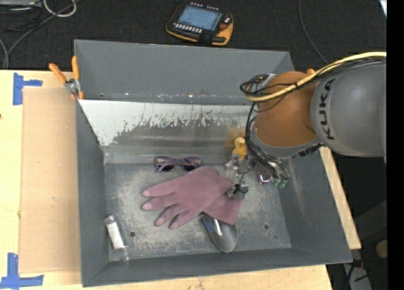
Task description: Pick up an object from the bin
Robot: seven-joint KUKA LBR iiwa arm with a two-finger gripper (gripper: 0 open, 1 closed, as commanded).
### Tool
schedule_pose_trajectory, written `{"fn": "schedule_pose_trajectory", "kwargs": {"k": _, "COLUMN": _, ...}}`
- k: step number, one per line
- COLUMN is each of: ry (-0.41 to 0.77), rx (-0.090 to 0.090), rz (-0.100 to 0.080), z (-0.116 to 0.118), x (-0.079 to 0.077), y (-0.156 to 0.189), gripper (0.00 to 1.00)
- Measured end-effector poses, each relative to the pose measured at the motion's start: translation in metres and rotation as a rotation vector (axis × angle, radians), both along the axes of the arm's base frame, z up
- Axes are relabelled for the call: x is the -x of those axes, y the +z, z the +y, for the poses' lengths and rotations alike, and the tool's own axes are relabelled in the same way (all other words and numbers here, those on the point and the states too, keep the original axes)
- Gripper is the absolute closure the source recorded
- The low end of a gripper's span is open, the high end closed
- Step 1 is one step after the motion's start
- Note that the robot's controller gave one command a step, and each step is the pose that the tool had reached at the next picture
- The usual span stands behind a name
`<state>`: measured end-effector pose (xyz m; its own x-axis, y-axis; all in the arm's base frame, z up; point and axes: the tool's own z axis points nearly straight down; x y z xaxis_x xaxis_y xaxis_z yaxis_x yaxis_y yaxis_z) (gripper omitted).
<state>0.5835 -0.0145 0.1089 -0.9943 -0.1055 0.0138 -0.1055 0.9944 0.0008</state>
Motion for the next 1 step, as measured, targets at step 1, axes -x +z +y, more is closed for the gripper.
{"fn": "schedule_pose_trajectory", "kwargs": {"k": 1, "ry": 0.015, "rx": -0.001, "rz": -0.005, "z": 0.0037, "x": -0.0114, "y": 0.0284, "gripper": 1.00}}
